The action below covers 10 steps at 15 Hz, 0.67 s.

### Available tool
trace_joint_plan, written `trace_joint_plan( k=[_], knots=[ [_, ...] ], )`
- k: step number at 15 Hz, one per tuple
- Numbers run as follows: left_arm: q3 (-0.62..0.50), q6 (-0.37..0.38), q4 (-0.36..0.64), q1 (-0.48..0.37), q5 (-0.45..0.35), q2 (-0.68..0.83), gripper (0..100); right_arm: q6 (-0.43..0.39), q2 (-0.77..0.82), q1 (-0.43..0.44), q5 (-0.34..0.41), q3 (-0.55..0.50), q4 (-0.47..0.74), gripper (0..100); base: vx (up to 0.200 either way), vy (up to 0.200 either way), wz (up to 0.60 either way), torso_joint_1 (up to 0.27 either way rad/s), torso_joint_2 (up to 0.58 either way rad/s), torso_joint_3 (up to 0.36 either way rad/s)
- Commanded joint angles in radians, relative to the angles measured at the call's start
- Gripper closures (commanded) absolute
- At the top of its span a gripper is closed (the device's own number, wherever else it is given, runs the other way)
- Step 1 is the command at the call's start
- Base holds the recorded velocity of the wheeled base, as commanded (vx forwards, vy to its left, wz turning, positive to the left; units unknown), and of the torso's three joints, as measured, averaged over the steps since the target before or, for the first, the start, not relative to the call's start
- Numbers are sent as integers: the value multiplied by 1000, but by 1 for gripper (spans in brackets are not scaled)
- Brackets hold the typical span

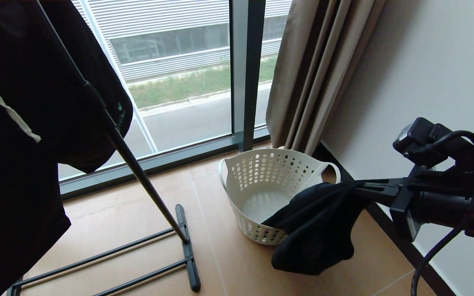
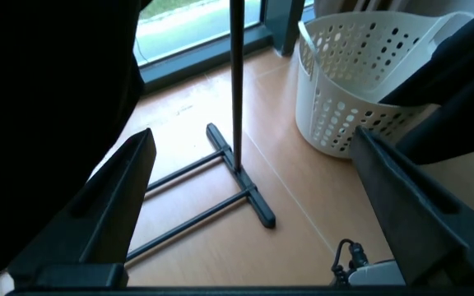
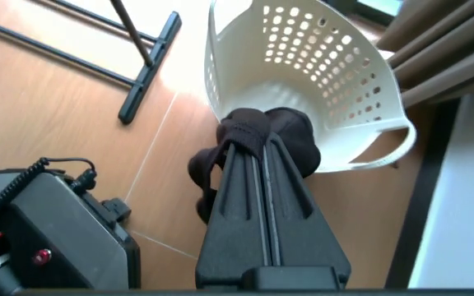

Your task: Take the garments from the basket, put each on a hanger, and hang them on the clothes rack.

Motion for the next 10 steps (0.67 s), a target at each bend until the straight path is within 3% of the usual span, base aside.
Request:
trace_joint_plan(
  k=[1,10],
  knots=[
    [0,0,0,0,-1,2,0,2,-3,-15,2,43,-16,100,0,0,0,2,-2,212],
    [-2,0,2,0,-1,2,0,39,30,-12,2,63,-79,100,0,0,0,3,-1,200]
  ],
)
